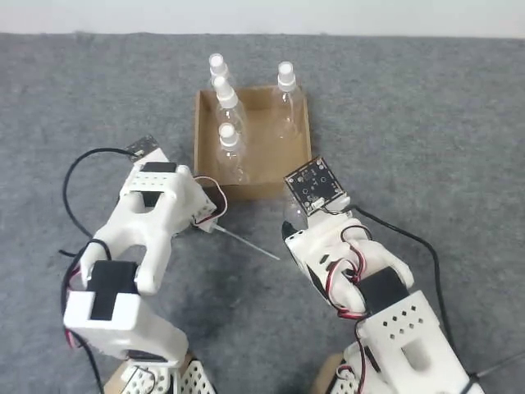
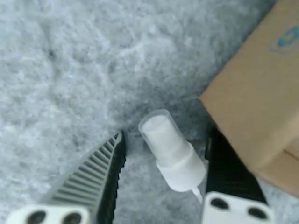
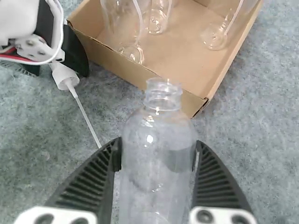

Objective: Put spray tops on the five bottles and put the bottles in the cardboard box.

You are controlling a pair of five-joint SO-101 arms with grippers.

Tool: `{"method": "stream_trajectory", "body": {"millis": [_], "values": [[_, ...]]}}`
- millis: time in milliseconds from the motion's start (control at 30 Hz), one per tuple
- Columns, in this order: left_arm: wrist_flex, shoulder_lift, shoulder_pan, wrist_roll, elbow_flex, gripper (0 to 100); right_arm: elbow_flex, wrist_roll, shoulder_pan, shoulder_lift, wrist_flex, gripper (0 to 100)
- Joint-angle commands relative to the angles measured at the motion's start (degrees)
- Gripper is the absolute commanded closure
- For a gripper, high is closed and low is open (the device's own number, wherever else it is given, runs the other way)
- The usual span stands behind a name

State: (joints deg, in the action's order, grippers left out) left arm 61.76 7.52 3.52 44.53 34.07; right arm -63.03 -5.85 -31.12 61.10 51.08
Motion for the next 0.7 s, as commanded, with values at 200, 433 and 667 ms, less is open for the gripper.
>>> {"method": "stream_trajectory", "body": {"millis": [200,433,667], "values": [[0.88,0.0,-3.25,0.53,-2.86,83,0.62,0.18,0.48,1.98,-1.27,88.7],[1.23,-0.53,-2.99,0.35,-3.12,99,0.62,0.09,0.48,1.98,-1.27,88.7],[3.6,-0.79,-3.08,0.26,-3.91,99,0.62,0.09,0.48,1.98,-1.27,88.7]]}}
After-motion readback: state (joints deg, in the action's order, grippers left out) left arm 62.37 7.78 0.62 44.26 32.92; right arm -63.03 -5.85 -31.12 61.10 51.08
